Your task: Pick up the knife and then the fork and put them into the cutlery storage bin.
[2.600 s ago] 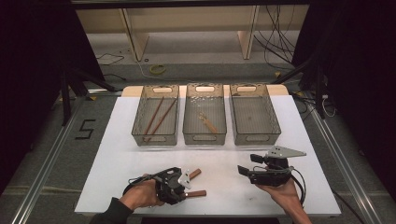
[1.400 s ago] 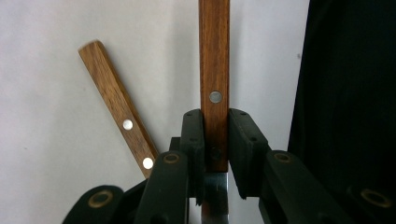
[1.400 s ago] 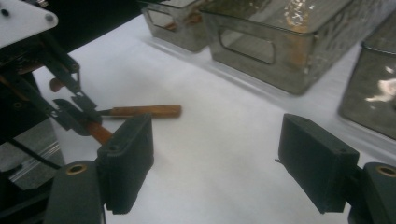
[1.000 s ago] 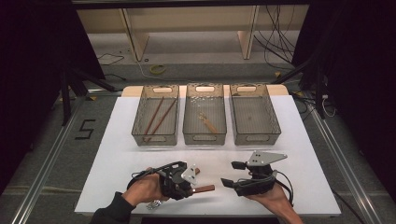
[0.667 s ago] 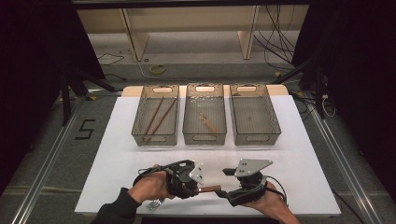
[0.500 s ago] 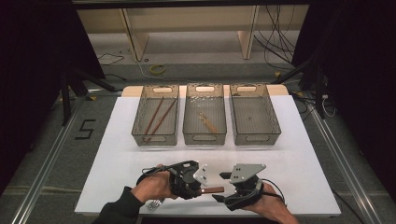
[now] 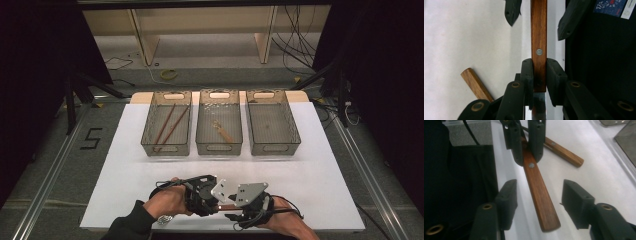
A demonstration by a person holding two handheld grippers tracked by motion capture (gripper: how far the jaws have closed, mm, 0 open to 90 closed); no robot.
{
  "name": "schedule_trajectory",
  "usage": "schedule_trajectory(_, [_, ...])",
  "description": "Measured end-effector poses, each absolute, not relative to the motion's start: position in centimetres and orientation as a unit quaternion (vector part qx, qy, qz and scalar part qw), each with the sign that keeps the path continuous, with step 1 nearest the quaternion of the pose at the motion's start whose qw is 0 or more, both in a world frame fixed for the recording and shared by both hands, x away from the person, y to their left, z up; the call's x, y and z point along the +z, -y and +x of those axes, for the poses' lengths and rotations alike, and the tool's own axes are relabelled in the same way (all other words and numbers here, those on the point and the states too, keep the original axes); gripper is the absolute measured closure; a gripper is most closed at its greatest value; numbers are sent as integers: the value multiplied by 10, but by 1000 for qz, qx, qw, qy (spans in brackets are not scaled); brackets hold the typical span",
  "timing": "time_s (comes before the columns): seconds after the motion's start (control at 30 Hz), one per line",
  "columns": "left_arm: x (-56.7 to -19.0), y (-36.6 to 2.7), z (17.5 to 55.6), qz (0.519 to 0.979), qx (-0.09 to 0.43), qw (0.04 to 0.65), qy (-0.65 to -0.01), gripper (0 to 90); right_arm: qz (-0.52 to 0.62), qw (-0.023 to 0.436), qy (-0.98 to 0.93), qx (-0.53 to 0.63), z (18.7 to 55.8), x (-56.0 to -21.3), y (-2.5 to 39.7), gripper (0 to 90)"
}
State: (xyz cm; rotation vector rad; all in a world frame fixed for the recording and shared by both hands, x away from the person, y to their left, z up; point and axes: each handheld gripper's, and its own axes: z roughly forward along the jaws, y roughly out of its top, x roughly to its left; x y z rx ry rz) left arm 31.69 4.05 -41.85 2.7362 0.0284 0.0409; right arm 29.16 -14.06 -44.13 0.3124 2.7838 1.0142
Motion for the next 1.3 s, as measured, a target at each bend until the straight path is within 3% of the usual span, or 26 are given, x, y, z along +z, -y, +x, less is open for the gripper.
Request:
schedule_trajectory(0.5, [-419,-37,314,979,7,201,1,763,61,82,-943,318,293,-444,133,692])
schedule_trajectory(1.0, [-415,-41,314,977,5,215,8,739,29,79,-941,327,288,-443,135,758])
schedule_trajectory(1.07, [-412,-43,316,975,13,224,0,712,37,81,-938,335,290,-441,137,759])
schedule_trajectory(1.2, [-405,-49,320,968,33,247,-32,532,50,81,-939,331,291,-439,141,759])
schedule_trajectory(1.3, [-399,-55,323,958,46,276,-57,455,61,89,-939,327,295,-439,144,760])
